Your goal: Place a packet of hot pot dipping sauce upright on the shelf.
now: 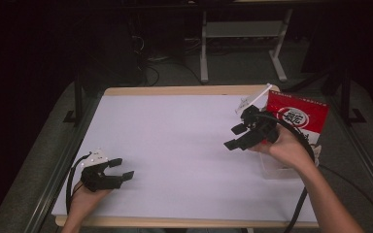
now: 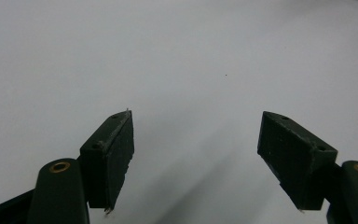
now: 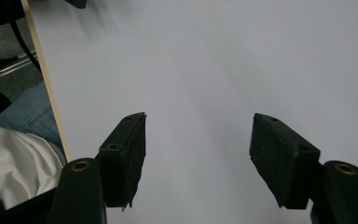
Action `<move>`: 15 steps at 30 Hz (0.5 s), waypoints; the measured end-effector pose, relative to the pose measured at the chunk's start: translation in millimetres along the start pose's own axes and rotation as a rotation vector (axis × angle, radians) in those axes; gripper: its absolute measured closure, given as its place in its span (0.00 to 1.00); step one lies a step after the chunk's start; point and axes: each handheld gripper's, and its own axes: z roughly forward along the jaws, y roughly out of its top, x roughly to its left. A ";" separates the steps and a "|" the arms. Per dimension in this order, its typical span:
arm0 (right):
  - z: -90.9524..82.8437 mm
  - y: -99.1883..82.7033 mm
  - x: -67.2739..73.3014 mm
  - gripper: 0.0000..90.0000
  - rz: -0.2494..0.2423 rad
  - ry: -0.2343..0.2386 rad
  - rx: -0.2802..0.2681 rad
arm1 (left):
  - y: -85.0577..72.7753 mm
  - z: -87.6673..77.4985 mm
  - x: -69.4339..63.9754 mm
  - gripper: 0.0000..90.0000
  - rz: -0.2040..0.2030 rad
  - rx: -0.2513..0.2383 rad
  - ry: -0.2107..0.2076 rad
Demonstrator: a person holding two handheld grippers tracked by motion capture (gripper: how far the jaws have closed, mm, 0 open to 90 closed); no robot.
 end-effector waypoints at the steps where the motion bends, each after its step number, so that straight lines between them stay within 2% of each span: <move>1: 1.6 -0.4 1.4 0.39 0.000 0.005 0.003 | 0.1 -0.3 0.0 0.30 0.001 0.000 0.001; 10: 20.5 -6.9 13.4 0.39 -0.022 0.022 -0.001 | -0.3 -1.4 0.1 0.30 0.005 -0.002 0.002; 15: 32.7 -13.8 17.0 0.38 -0.017 0.038 0.002 | -0.6 -2.2 0.2 0.30 0.003 0.000 0.002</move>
